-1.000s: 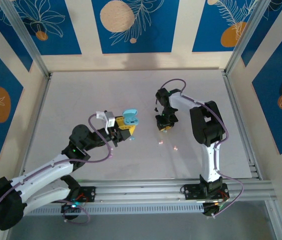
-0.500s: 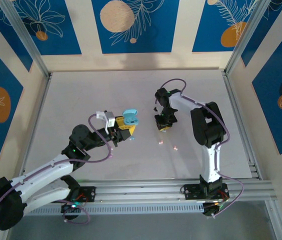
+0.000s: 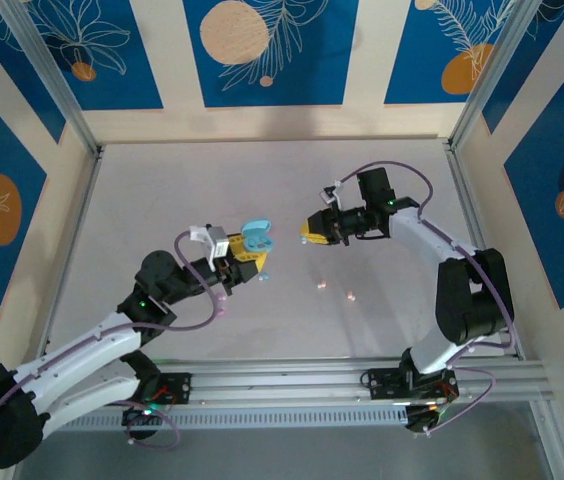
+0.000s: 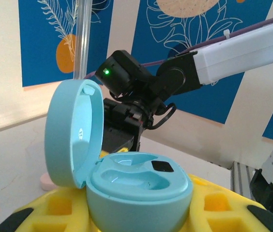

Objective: Insert wireless bluetooth earbuds into charging case

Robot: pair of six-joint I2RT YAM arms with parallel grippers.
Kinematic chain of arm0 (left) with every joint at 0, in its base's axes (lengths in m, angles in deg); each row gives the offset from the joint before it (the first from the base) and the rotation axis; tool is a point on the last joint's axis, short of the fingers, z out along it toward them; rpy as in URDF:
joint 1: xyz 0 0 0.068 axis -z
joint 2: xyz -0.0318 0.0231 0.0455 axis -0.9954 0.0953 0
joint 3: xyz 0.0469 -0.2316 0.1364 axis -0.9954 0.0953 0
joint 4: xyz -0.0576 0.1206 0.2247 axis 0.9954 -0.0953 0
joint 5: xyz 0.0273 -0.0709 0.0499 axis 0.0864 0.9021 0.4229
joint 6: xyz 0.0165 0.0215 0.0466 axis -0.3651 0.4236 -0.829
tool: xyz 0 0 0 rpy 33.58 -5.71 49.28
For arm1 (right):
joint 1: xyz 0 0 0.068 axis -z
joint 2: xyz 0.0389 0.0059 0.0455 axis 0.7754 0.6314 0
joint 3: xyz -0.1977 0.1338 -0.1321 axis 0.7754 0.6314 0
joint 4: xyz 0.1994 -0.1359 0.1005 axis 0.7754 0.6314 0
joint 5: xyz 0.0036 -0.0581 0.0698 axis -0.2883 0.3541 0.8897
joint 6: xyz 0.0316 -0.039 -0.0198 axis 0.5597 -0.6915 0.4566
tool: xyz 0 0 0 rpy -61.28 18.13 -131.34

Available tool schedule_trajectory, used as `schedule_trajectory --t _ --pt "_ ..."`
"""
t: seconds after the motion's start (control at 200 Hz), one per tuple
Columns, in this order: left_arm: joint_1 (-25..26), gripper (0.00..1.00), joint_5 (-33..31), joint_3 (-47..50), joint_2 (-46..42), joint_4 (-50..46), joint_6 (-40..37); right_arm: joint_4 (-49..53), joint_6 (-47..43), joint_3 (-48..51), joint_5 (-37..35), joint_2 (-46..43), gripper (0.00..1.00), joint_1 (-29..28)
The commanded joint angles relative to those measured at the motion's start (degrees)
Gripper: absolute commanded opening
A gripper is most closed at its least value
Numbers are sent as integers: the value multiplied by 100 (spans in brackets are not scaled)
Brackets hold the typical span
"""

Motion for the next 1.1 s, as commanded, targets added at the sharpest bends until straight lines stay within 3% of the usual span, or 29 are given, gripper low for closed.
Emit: schedule_trajectory --t 0.0,0.255,0.645,0.86,1.096 --pt "30 25 -149 -92 -124 -193 -312 -1253 1312 182 1145 -292 21 -2" --pt "29 25 -123 -57 -15 -192 -444 -1463 2070 293 1058 -532 21 -134" --pt "29 25 74 -141 325 -131 -613 -1650 3465 771 -364 -1215 22 -482" --pt "28 25 28 -197 335 -269 -756 -2523 3903 1040 -18 -1310 22 -565" --pt "24 25 101 -225 208 -404 -964 -2663 3797 1033 582 -1504 22 -582"
